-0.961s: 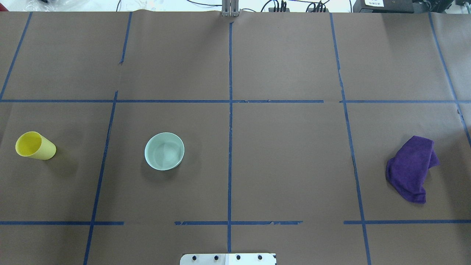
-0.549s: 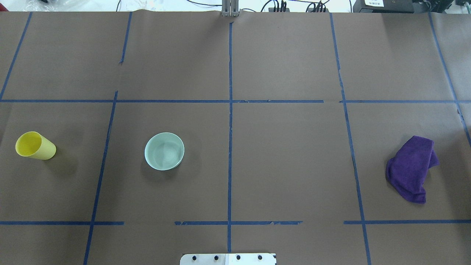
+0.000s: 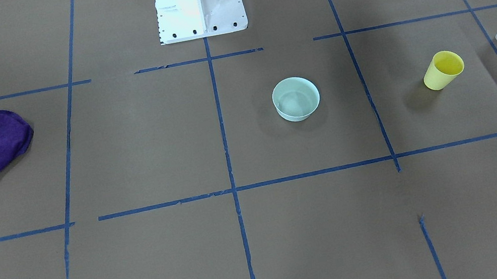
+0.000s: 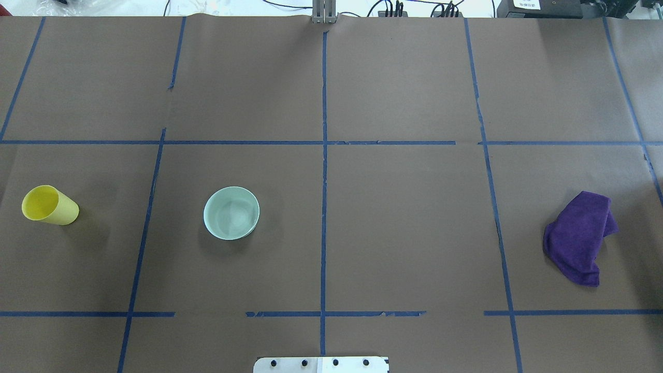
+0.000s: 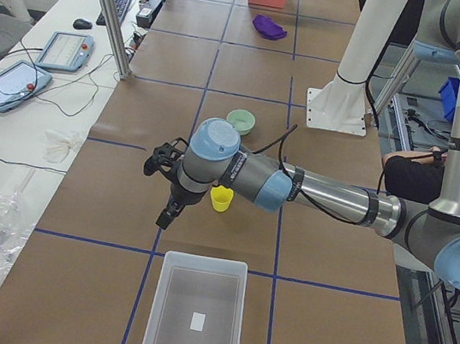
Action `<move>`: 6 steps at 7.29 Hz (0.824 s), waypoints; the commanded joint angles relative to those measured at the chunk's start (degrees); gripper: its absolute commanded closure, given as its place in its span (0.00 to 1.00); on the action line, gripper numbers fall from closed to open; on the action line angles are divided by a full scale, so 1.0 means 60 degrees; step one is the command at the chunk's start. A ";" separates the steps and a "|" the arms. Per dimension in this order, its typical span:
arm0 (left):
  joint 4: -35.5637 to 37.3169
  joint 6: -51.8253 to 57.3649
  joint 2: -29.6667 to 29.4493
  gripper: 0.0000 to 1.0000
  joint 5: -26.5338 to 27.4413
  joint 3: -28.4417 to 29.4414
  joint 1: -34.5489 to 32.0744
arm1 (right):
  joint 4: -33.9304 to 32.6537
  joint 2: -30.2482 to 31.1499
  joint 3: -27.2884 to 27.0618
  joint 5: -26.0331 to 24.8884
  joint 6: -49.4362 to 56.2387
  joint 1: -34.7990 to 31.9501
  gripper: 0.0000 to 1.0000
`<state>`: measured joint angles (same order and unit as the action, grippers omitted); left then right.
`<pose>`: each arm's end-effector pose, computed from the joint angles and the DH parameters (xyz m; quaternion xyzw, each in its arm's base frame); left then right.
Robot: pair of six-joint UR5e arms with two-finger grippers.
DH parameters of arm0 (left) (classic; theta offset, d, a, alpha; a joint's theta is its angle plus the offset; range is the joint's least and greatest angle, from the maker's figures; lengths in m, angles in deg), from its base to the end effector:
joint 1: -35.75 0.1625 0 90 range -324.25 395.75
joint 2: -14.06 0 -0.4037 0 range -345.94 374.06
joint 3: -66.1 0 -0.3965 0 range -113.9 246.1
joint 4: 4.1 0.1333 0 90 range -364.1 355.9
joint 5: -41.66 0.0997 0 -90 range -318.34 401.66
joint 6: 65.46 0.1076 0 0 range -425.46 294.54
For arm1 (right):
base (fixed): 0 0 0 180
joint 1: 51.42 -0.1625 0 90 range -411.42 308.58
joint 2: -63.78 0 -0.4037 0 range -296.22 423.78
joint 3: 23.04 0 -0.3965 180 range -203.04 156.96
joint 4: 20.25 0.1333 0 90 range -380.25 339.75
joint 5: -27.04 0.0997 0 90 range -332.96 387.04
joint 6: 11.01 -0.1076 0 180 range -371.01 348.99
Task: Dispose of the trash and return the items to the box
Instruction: 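Move the left gripper out toward the yellow cup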
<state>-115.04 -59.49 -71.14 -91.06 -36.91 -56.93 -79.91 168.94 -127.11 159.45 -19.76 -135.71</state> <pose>-0.0829 -0.4809 0.5286 0.2603 0.3338 0.1175 0.8983 0.0190 -0.4206 0.5803 0.1895 -0.3768 -0.0674 0.9042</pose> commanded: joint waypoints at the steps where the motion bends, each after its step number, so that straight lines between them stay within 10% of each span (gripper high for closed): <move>1: -0.3659 -0.0418 -0.0083 0.00 -0.0827 0.1268 0.0036 | 0.0715 -0.0008 0.0045 0.0007 -0.0154 0.0263 0.00; 4: -0.5870 -0.2798 0.0122 0.00 -0.0864 0.1671 0.1986 | 0.0759 0.0007 0.0060 0.0021 -0.0227 0.0264 0.00; 6: -0.6321 -0.5436 0.0602 0.00 0.0984 0.1510 0.3179 | 0.0774 0.0021 0.0075 0.0007 -0.0213 0.0264 0.00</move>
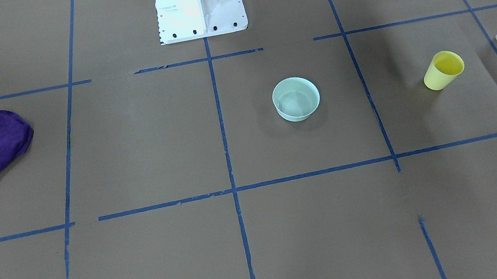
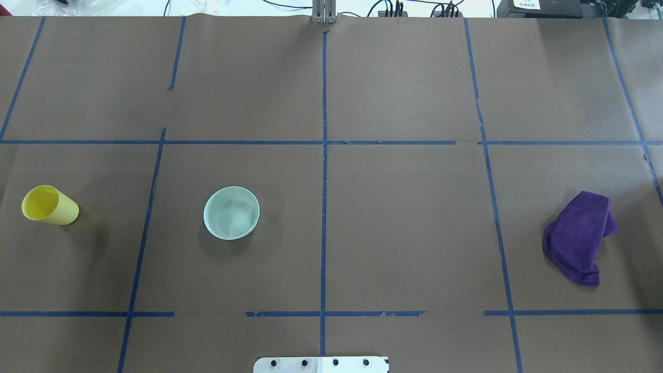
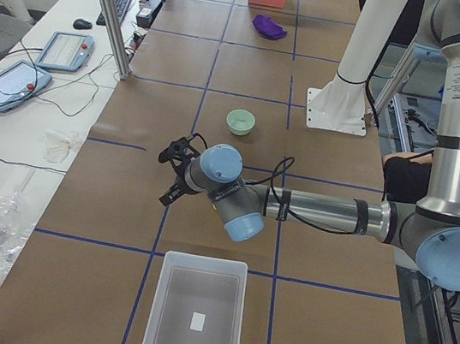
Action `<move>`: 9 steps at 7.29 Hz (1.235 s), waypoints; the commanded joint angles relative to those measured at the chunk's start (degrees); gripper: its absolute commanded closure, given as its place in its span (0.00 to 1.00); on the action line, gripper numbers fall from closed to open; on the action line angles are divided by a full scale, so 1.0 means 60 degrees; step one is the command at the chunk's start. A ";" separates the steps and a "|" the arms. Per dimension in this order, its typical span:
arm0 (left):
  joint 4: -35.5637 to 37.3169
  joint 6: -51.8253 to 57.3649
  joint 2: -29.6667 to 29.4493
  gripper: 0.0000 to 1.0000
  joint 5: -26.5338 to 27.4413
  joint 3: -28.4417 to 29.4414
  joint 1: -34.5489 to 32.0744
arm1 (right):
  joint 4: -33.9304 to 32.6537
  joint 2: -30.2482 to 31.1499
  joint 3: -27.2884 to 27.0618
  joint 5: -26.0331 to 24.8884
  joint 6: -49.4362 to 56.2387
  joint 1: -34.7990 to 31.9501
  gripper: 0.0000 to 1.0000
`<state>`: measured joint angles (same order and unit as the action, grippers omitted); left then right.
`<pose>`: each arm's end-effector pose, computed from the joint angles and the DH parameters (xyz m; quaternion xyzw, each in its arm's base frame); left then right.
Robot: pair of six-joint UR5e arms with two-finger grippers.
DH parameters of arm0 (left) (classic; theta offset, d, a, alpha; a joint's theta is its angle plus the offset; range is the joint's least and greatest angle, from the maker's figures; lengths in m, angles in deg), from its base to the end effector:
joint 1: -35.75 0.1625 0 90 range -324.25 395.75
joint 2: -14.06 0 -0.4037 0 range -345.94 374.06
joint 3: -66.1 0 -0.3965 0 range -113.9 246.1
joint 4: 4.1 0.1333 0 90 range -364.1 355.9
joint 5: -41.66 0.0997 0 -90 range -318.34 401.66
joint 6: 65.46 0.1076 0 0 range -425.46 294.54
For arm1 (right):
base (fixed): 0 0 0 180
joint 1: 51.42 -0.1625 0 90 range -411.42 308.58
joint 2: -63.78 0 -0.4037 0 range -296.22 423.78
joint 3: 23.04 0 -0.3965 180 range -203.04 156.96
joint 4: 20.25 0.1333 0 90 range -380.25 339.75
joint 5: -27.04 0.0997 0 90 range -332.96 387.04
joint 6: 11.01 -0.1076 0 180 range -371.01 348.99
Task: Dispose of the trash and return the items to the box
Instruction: 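Lower the left gripper onto the yellow cup and grasp it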
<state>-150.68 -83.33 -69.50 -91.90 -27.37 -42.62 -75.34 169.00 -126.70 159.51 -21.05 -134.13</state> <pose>0.0373 -0.4748 0.5502 0.3206 0.4269 0.1220 0.8367 0.0072 -0.4216 0.5743 0.2121 -0.3833 -0.0825 0.8951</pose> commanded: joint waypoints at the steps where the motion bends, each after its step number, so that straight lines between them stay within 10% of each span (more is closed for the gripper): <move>1: -0.0704 -0.2373 0.0667 0.00 0.2239 -0.0169 0.1424 | 0.0027 0.0040 0.0006 -0.0004 0.0003 0.0001 0.00; 9: -0.0722 -0.5356 0.1344 0.44 0.4168 -0.0654 0.4767 | 0.0013 0.0172 0.0020 -0.0004 0.0018 -0.0014 0.00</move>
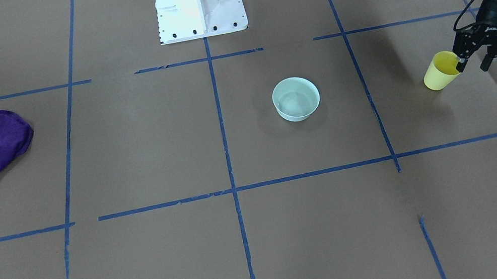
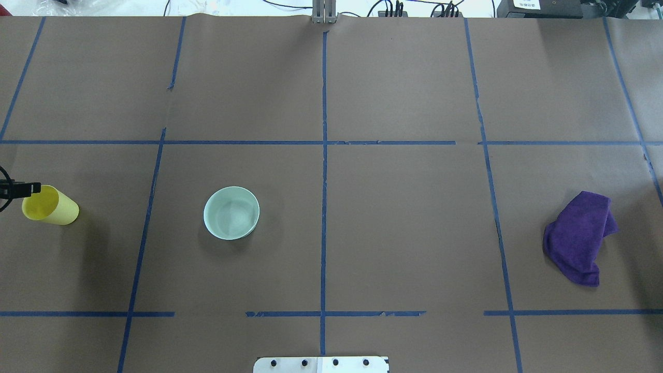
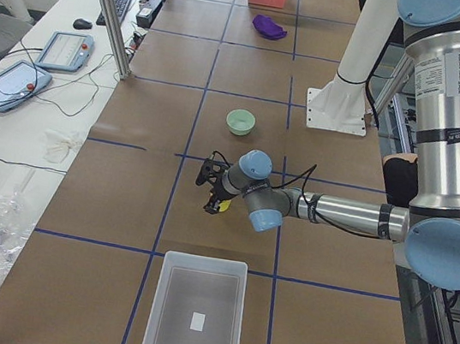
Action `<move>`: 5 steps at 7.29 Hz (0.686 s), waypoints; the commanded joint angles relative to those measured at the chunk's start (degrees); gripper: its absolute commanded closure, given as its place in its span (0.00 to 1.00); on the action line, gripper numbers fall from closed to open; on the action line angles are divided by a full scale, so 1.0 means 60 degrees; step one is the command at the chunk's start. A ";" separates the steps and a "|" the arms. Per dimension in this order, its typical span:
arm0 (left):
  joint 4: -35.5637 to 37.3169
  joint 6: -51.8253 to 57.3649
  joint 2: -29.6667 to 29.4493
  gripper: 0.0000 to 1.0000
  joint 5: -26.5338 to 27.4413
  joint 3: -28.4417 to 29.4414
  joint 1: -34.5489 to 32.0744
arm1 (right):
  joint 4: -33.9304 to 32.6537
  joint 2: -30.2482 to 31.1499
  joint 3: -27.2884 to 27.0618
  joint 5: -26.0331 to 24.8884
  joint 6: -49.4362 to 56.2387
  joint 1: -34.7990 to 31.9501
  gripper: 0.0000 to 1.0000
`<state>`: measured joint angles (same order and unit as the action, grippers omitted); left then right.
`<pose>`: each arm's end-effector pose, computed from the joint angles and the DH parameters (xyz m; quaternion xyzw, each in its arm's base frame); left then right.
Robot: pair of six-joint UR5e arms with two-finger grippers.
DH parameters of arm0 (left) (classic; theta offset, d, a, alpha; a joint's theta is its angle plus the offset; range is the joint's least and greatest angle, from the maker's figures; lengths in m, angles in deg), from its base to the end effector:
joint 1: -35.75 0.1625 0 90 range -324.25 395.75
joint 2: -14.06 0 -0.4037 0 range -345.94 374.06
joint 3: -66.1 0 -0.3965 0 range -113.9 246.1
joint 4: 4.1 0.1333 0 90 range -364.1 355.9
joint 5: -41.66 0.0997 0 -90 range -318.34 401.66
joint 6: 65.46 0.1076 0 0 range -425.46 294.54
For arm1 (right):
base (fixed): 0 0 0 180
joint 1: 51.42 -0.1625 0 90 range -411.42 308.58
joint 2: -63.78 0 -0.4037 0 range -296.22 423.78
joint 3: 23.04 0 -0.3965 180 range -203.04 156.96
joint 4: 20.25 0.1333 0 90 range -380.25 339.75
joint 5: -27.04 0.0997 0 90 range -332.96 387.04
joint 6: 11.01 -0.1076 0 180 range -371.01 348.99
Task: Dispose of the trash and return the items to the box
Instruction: 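Lower the left gripper onto the yellow cup and grasp it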
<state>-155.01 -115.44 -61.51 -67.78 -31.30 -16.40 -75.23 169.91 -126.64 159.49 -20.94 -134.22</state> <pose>0.1891 -0.4022 0.5813 0.2173 0.4181 -0.0168 0.8818 0.0087 -0.4151 0.5812 0.2061 -0.3825 -0.0799 0.8971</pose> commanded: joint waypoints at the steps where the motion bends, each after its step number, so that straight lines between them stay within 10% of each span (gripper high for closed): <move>1: 0.0000 0.0011 0.0070 0.60 0.0164 0.0002 0.0559 | -0.0005 0.0021 0.0040 -0.0001 0.0000 0.0000 0.00; 3: 0.0000 0.0098 0.0143 1.00 0.0164 0.0002 0.0546 | 0.0009 0.0021 0.0070 -0.0001 0.0000 0.0000 0.00; 5: -0.0015 0.0942 0.0361 1.00 0.0048 -0.0303 0.0342 | 0.0009 0.0021 0.0070 -0.0001 -0.0014 0.0000 0.00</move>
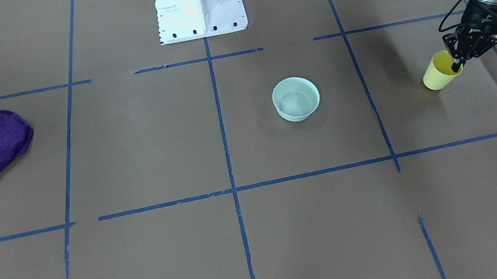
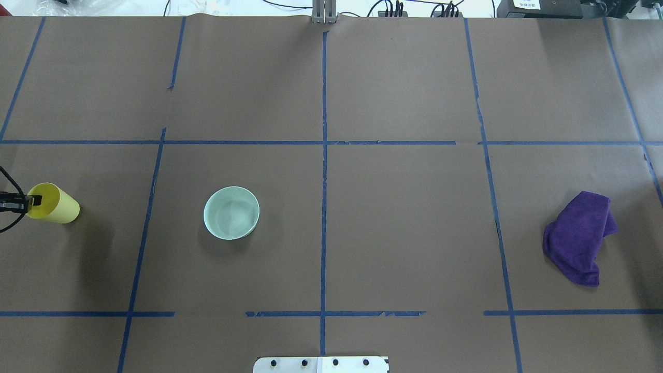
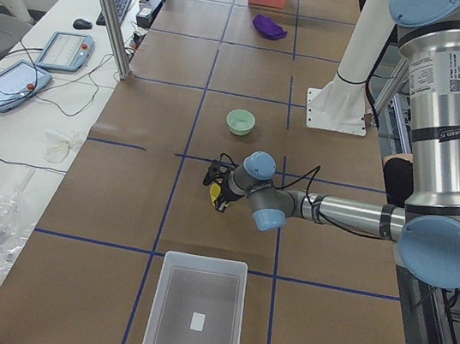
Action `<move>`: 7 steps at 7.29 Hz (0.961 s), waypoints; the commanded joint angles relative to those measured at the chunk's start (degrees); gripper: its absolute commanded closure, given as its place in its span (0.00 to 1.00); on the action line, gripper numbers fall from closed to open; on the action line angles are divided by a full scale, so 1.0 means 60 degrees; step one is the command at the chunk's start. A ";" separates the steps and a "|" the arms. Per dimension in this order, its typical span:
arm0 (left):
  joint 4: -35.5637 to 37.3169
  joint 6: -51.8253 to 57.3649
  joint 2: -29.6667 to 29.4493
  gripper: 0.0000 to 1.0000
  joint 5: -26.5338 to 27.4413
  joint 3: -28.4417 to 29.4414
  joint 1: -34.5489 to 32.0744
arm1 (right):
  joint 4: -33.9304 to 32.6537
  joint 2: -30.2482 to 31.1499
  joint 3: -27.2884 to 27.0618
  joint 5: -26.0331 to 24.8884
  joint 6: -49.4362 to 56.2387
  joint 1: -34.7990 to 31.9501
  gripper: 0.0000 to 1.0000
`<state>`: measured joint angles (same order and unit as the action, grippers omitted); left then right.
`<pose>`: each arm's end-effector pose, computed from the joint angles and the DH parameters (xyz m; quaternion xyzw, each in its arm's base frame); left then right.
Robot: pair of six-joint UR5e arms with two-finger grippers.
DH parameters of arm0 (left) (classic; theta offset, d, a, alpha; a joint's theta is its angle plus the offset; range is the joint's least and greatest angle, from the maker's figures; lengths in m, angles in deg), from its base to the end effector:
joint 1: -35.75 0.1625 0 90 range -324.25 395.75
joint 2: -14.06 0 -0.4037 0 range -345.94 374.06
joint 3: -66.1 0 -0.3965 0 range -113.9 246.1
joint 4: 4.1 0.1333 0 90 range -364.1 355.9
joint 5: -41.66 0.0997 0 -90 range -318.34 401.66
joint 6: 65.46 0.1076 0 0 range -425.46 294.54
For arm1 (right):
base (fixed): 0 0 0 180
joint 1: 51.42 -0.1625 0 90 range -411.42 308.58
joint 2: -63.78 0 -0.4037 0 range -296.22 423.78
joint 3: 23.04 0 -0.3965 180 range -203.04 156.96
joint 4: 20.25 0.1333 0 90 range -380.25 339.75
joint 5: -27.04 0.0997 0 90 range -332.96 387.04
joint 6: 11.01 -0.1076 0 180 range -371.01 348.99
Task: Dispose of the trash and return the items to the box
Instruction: 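Lift the yellow cup with the left gripper and drop it into the clear bin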
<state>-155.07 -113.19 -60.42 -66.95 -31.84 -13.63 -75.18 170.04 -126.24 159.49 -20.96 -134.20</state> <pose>0.2024 -0.3880 0.5846 0.2173 0.4125 0.0178 0.8845 0.0087 -0.4139 0.5857 0.2022 -0.3825 -0.0784 0.8982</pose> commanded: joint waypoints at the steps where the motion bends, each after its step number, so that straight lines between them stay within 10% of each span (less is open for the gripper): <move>1: -0.0005 0.1544 0.0631 1.00 -0.0165 -0.0578 -0.0236 | -0.0014 0.0000 0.0003 0.0000 -0.0012 -0.0002 0.00; 4: 0.0227 0.5536 0.0826 1.00 -0.2880 -0.0131 -0.3958 | -0.0014 0.0000 0.0018 0.0000 -0.0012 -0.0002 0.00; 7: 0.4078 1.0164 -0.0250 1.00 -0.3594 0.0280 -0.7025 | 0.0000 0.0000 0.0018 0.0000 -0.0012 -0.0002 0.00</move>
<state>-142.08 -64.99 -57.82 -87.69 -31.40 -48.27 -75.25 170.04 -126.13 159.49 -21.03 -134.22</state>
